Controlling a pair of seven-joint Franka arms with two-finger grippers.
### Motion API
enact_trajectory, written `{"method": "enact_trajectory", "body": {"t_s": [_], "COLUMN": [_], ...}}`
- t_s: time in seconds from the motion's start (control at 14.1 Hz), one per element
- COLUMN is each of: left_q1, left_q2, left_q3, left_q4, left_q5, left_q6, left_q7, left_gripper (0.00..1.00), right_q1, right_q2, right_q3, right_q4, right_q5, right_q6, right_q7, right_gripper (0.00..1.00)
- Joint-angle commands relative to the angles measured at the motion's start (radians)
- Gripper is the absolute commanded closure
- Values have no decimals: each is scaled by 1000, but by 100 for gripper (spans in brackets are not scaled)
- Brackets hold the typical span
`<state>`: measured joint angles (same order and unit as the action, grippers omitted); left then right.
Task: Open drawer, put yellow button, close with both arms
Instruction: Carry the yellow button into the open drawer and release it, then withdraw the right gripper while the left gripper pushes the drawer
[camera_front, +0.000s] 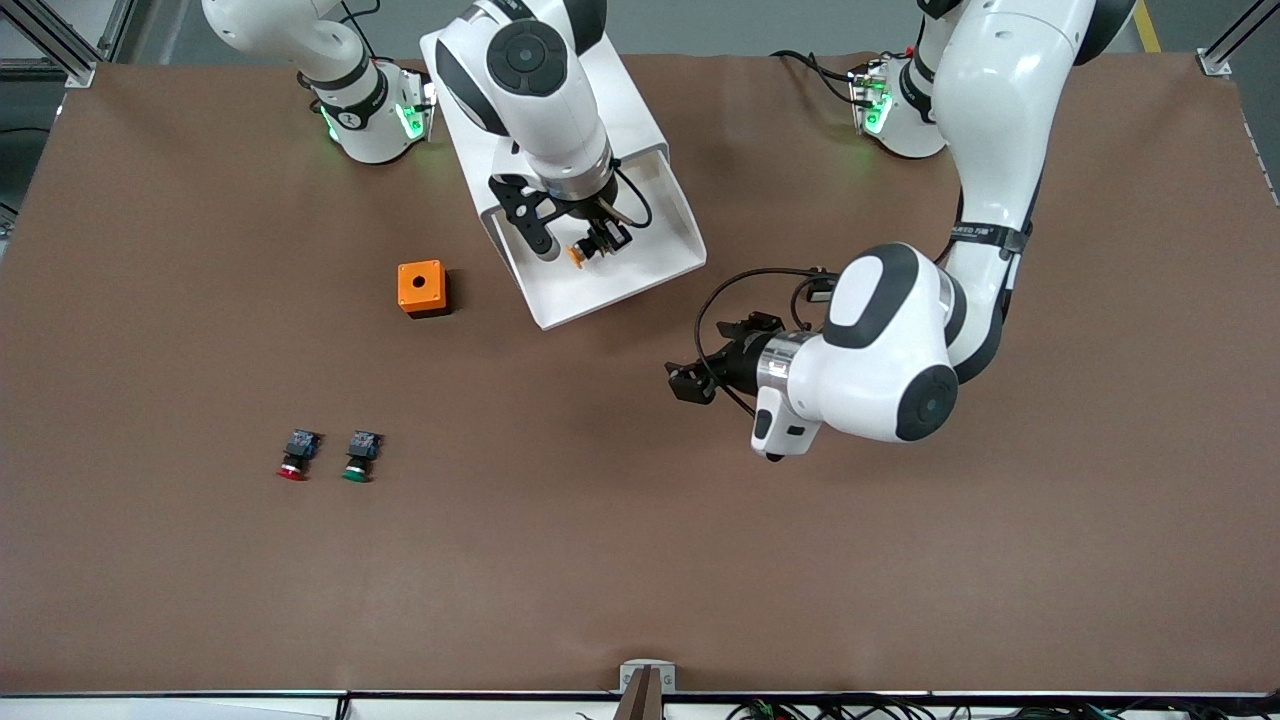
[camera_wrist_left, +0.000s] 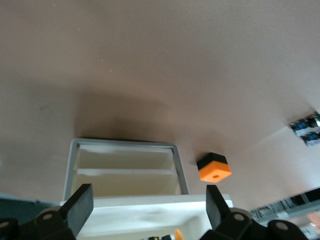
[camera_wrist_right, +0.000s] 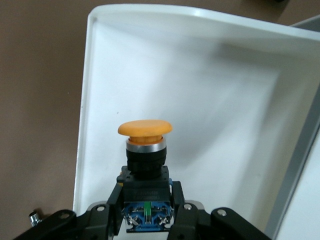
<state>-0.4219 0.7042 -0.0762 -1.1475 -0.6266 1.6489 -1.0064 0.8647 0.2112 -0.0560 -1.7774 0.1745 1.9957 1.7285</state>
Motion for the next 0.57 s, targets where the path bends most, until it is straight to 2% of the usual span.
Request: {"method": "enact_trajectory", "body": {"t_s": [0.0,0.35,0.42,0.49], "left_q1": [-17,-37,-57,-64], "left_q2": [-37,-48,-49,-49], "left_q3": [7,6,6,4], "left_q4": [-23,-24,-32,-37], "left_q5": [77,258,313,346], "left_q6": [37,84,86,101], "left_q7": [21,52,52,52], "left_gripper": [1,1,1,1], "right_q1": [28,39,45,43], "right_q2": [10,20,20,22], "right_q3": [-13,-13,-13,-12], "right_q4": [-7,-2,-1,1], "right_q5": [-33,-36,-36,-35], "right_q6": [9,26,28,31], "right_q7": [43,84,86,86], "right_gripper": [100,99,94,71]}}
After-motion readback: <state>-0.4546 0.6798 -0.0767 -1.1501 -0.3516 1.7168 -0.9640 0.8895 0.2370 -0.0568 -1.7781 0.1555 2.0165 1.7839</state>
